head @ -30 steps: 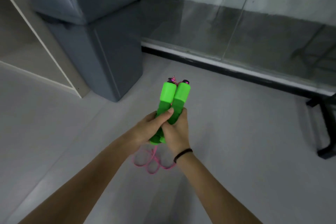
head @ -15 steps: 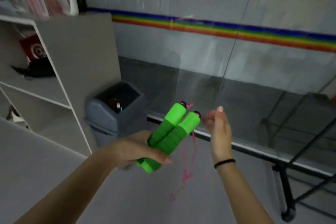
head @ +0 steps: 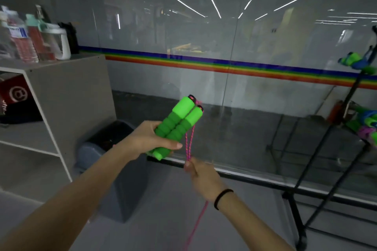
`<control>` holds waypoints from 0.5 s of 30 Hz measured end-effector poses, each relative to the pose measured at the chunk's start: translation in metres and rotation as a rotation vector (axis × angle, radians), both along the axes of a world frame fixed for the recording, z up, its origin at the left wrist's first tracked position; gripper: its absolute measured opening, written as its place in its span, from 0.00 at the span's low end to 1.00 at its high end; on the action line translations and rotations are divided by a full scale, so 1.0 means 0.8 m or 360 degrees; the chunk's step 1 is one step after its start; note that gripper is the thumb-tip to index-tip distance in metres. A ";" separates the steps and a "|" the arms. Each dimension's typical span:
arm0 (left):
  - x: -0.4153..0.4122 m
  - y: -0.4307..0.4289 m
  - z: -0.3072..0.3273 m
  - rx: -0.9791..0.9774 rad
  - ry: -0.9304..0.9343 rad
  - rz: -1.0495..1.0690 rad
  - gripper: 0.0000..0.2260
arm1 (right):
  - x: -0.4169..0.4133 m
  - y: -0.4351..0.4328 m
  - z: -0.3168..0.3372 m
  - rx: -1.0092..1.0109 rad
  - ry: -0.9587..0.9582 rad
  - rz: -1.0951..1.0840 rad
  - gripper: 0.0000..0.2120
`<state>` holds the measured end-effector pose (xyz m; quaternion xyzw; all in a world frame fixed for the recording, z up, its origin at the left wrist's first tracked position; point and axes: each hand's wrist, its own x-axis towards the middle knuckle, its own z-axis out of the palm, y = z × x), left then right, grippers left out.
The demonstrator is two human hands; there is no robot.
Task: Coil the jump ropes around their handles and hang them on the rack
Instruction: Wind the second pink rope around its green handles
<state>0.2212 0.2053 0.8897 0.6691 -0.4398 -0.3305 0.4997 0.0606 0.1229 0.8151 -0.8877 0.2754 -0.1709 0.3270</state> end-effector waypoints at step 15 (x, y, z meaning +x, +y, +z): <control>-0.170 -0.091 0.045 0.0194 -0.1041 -0.0861 0.13 | -0.158 -0.173 0.142 0.0703 -0.0216 0.1086 0.06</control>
